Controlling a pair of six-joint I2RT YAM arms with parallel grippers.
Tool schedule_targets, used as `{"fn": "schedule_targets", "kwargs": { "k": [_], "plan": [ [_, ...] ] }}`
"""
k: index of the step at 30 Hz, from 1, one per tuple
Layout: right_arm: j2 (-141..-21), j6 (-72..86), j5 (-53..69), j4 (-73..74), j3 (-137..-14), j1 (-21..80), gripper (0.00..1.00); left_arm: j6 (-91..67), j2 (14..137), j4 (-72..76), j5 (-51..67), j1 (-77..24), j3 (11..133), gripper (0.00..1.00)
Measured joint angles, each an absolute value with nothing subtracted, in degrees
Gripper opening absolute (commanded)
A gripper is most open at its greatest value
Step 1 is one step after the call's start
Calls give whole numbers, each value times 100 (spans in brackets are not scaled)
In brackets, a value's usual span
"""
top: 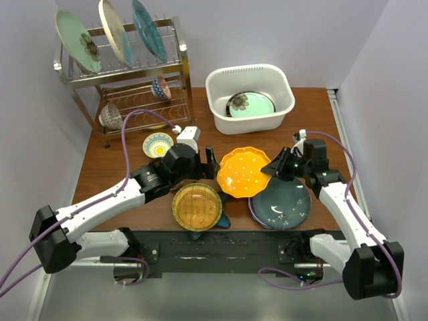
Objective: Place the plates into the plastic bin on the countertop
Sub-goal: Place the plate in the plastic bin.
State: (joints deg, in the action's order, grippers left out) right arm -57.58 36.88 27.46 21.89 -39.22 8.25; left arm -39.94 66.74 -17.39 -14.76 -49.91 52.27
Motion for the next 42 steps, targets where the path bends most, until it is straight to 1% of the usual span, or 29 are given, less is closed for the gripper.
{"fn": "schedule_targets", "kwargs": {
  "k": [17, 31, 42],
  "plan": [
    [-6973, 3824, 2578, 1570, -4969, 825, 0, -3972, 6687, -2112, -1848, -4991, 5454, 99],
    [-8114, 4132, 2475, 1050, -6493, 755, 0, -3962, 6687, -2220, -1844, -4991, 5457, 99],
    [-9725, 4372, 2532, 829, -7848, 607, 0, -3935, 6954, -2187, -1726, -4991, 5489, 99]
  ]
}}
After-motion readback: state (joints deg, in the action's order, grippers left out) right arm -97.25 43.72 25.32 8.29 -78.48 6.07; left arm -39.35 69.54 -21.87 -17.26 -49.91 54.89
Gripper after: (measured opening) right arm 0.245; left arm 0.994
